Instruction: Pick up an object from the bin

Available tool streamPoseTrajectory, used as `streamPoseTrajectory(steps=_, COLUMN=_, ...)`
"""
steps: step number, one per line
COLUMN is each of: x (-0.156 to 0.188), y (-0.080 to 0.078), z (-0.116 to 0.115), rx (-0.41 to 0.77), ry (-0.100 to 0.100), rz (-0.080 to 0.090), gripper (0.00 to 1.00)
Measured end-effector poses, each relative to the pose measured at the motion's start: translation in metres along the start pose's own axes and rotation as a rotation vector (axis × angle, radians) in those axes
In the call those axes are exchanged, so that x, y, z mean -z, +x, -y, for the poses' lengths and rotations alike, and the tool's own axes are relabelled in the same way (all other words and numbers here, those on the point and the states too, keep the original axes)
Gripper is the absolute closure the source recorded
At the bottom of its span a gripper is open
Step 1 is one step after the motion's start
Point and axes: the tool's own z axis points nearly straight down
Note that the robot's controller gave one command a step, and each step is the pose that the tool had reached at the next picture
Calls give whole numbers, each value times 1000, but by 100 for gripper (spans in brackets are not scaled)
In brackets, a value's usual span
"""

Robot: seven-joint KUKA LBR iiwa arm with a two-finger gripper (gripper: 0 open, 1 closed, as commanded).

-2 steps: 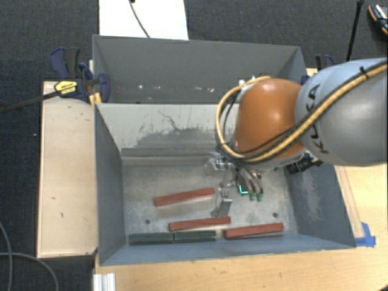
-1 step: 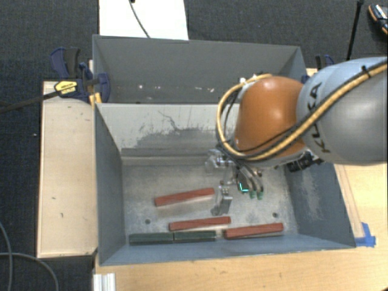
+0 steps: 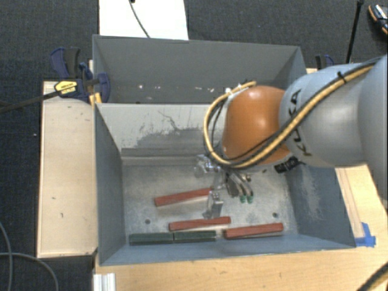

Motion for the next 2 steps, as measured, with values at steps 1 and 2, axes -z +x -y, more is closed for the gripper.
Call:
streamPoseTrajectory(steps=1, x=-70, y=-14, z=11, rx=-90, ry=0, rz=-6, gripper=100)
streamPoseTrajectory(steps=2, x=-70, y=-14, z=11, rx=-91, ry=0, rz=-6, gripper=100)
